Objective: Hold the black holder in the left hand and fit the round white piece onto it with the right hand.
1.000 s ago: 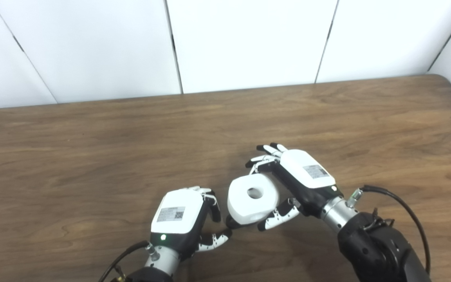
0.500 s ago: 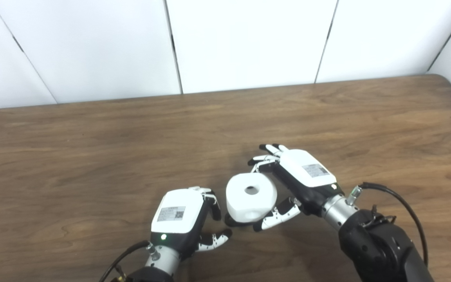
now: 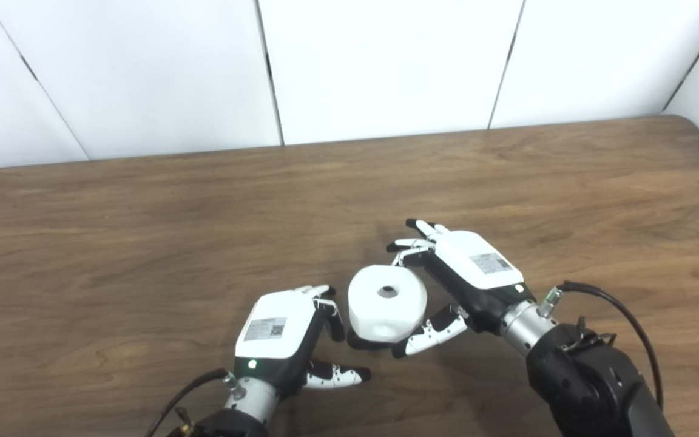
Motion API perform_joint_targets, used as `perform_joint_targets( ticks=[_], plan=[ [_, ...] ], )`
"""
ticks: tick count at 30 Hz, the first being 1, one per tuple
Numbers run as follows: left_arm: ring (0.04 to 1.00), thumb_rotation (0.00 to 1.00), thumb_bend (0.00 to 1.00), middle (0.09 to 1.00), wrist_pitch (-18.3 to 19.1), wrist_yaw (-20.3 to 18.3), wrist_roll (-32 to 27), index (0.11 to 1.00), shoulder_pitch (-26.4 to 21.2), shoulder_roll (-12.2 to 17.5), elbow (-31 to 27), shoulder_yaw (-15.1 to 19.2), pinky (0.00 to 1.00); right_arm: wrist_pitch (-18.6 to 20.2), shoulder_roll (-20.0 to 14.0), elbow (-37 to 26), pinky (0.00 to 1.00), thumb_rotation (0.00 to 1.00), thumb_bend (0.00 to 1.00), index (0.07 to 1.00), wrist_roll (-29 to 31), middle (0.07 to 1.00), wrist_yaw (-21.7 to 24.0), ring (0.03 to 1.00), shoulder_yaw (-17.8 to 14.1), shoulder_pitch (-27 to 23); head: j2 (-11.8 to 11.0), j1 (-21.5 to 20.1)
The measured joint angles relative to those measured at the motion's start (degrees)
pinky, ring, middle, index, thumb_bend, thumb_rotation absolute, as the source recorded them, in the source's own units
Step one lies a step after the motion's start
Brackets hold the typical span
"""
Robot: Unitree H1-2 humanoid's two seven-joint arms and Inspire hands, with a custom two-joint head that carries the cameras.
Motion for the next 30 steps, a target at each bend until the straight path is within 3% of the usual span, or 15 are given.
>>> perform_joint_targets(
  ticks=[5, 10, 15, 21, 30],
  plan=[
    [0.876, 0.28, 0.88, 0.883, 0.16, 0.05, -5.27, 0.888, -0.57, 0.02, 0.05, 1.58, 0.77, 0.12, 0.30, 0.40, 1.00, 0.35, 0.94, 0.642, -0.06, 0.868, 0.00, 1.000, 0.05, -0.43, -0.35, 0.09],
    [0.863, 0.27, 0.87, 0.871, 1.88, -0.28, -6.40, 0.873, -1.15, 0.38, -0.62, 1.71, 0.75, 0.23, 0.66, 0.41, 1.00, 0.35, 0.93, 0.658, -0.32, 0.867, 0.42, 1.000, 0.07, -0.63, -0.53, 0.17],
    [0.853, 0.24, 0.86, 0.861, 5.70, -5.36, -6.55, 0.855, -1.37, 0.67, -4.54, 1.62, 0.74, 0.84, 0.62, -0.71, 1.00, 0.36, 0.93, 0.672, -0.31, 0.872, 2.98, 1.000, -0.40, -1.37, -0.70, 0.44],
    [0.851, 0.22, 0.87, 0.858, 8.72, -8.89, -8.54, 0.841, -2.06, 1.29, -6.75, 2.51, 0.71, 2.14, 0.63, -1.48, 1.00, 0.37, 0.93, 0.671, -0.38, 0.874, 5.72, 1.000, -1.21, -1.99, -1.23, 1.05],
    [0.863, 0.21, 0.87, 0.865, 8.93, -8.77, -10.14, 0.838, -4.31, 2.41, -5.25, 2.52, 0.73, 2.22, 0.95, -2.85, 1.00, 0.38, 0.96, 0.679, -1.24, 0.859, 7.63, 1.000, -1.25, -4.36, -2.37, 0.44]
  ],
)
